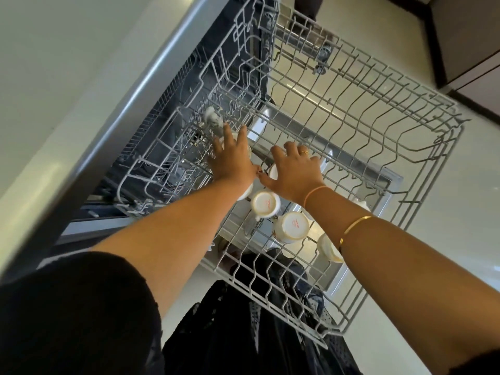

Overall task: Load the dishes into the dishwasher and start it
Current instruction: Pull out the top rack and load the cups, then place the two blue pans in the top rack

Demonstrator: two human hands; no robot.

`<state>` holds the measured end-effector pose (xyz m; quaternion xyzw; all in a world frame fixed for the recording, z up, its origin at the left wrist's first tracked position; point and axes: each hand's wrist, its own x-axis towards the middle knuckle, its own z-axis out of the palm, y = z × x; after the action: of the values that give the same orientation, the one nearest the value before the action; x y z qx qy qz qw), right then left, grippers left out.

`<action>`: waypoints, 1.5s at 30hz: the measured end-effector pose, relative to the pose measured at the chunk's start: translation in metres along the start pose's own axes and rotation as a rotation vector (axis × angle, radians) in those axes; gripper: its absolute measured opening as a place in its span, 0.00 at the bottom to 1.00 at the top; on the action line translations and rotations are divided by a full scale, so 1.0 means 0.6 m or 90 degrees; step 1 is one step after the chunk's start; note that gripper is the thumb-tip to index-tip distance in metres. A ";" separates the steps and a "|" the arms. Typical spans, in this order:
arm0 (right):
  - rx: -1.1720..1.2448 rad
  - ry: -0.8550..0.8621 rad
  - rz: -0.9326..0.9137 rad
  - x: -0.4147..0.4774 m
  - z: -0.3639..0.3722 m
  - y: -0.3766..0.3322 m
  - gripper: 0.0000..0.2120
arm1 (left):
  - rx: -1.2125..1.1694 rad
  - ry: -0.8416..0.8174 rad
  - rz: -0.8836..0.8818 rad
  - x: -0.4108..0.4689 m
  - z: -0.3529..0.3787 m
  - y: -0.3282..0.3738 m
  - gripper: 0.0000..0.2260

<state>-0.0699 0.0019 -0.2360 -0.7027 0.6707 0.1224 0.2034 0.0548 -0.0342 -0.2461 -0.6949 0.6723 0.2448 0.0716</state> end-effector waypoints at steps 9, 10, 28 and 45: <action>-0.017 0.108 -0.002 -0.047 -0.031 -0.019 0.24 | -0.061 0.073 0.049 -0.081 -0.031 -0.015 0.28; -0.015 0.126 -0.015 -0.056 -0.047 -0.028 0.23 | -0.084 0.074 0.052 -0.096 -0.046 -0.017 0.27; 0.228 0.442 -0.391 -0.225 -0.288 -0.305 0.17 | -0.401 0.452 -0.036 -0.373 -0.321 -0.119 0.18; 0.357 0.273 -0.498 -0.260 -0.260 -0.780 0.13 | -0.364 0.712 -0.312 -0.532 -0.467 -0.657 0.14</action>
<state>0.3680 0.0793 0.0288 -0.8285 0.3916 -0.2933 0.2725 0.5128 0.1667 0.0464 -0.8411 0.3402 -0.0070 -0.4205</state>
